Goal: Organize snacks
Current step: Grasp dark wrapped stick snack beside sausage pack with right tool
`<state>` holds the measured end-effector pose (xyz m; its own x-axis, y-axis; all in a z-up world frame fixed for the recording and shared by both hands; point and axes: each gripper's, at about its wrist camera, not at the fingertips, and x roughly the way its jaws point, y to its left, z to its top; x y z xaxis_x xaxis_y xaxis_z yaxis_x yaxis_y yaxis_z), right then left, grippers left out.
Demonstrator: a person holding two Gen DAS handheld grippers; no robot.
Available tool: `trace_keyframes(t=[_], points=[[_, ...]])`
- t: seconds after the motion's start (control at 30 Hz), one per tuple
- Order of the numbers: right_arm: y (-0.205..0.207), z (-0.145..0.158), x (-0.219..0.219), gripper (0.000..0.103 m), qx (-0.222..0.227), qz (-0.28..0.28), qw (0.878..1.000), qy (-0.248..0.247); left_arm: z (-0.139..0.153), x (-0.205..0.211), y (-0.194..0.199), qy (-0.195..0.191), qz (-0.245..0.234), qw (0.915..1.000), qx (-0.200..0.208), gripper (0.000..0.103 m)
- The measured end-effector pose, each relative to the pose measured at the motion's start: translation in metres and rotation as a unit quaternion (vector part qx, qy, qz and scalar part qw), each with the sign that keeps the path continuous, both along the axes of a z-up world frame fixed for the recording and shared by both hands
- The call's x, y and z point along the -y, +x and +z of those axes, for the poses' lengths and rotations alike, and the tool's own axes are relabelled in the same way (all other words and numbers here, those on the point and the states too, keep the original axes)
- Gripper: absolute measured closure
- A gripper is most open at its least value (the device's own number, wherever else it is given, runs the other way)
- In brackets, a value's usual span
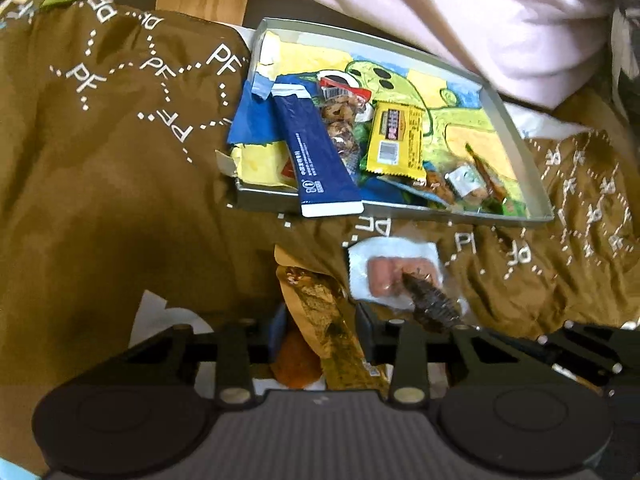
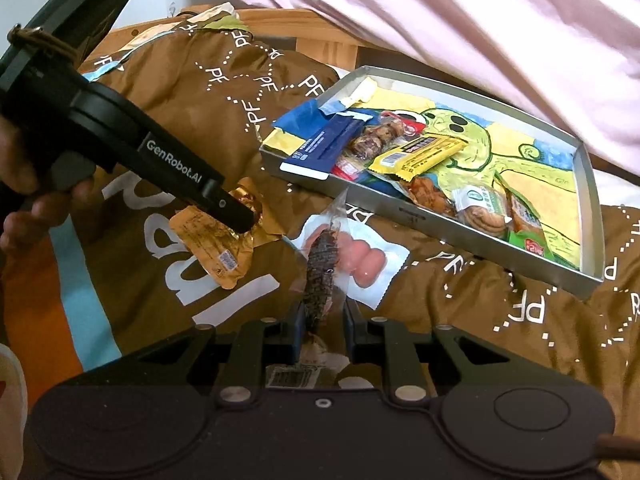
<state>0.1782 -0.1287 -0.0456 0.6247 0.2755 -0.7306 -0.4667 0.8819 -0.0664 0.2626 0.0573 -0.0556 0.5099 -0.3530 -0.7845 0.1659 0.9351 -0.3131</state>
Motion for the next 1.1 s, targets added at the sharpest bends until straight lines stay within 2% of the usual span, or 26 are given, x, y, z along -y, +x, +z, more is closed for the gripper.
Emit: trace_keyframes(t=[0.13,0.3,0.47,0.63,0.73,0.83,1.0,1.1], points=[[0.001,0.003,0.003,0.081,-0.006,-0.003,1.0,0.014,0.002,-0.005,0.001,-0.043,0.005,0.999,0.006,0.062],[0.003,0.0,0.002,0.08,-0.01,-0.005,1.0,0.006,0.008,-0.001,0.002,-0.075,-0.014,0.9969,0.02,0.062],[0.004,-0.001,0.003,0.079,-0.014,-0.009,1.0,0.011,0.0,0.006,0.005,-0.054,-0.012,0.9984,0.007,0.062],[0.006,-0.005,0.004,0.071,-0.022,-0.011,0.999,0.025,-0.019,0.003,0.011,-0.07,-0.003,0.9973,-0.021,0.062],[0.006,-0.009,0.003,0.068,-0.027,-0.01,0.999,0.028,-0.024,0.006,0.012,-0.069,-0.005,0.9974,-0.02,0.062],[0.01,-0.013,0.004,0.068,-0.035,-0.015,0.999,0.034,-0.025,0.009,0.012,-0.056,-0.006,0.9983,-0.013,0.068],[0.019,-0.022,0.009,0.061,-0.06,-0.032,0.996,0.057,-0.025,0.009,0.007,-0.035,0.009,0.9992,-0.019,0.079],[0.019,-0.023,0.011,0.062,-0.063,-0.035,0.995,0.066,-0.024,0.008,0.004,-0.026,0.021,0.9993,-0.015,0.083]])
